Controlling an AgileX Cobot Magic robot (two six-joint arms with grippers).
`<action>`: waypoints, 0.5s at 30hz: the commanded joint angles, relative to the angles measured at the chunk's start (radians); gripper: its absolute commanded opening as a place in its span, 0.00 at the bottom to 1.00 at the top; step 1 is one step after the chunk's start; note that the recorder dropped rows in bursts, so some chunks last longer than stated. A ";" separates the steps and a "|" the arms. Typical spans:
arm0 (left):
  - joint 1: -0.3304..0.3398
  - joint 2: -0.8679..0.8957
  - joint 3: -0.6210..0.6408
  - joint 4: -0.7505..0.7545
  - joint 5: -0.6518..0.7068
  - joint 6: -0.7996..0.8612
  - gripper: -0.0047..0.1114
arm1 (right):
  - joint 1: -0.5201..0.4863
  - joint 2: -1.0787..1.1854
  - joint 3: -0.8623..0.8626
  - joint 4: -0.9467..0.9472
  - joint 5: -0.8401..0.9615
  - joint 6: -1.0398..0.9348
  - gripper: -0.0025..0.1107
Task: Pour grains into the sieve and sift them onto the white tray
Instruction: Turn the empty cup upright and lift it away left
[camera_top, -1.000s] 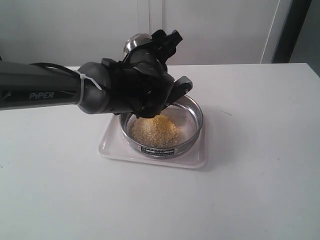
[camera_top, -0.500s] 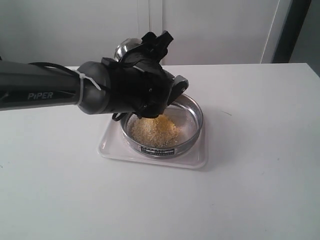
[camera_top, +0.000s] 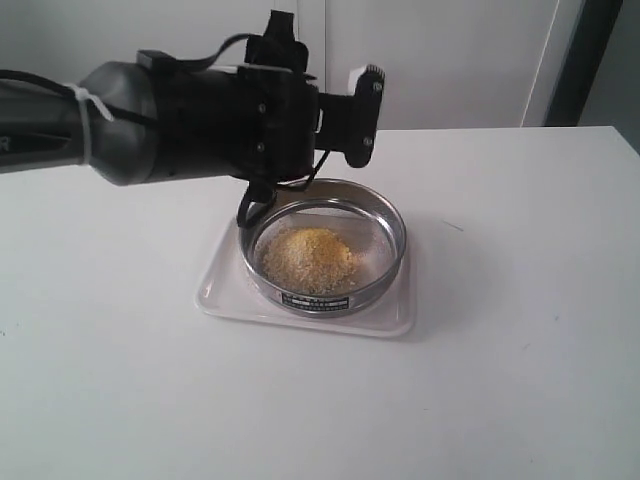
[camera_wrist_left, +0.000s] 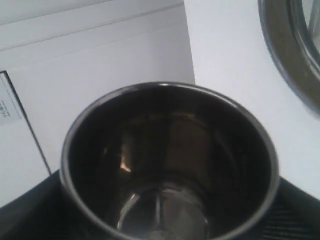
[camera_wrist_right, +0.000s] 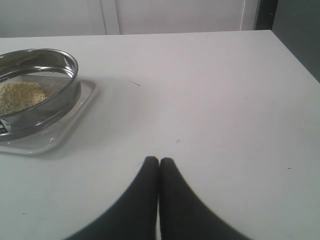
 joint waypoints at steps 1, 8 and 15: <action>0.039 -0.048 -0.003 -0.101 -0.059 -0.095 0.04 | 0.002 -0.006 0.006 -0.007 -0.012 -0.001 0.02; 0.124 -0.100 -0.003 -0.407 -0.195 -0.099 0.04 | 0.002 -0.006 0.006 -0.007 -0.012 -0.001 0.02; 0.210 -0.154 0.001 -0.664 -0.305 -0.097 0.04 | 0.002 -0.006 0.006 -0.007 -0.012 -0.001 0.02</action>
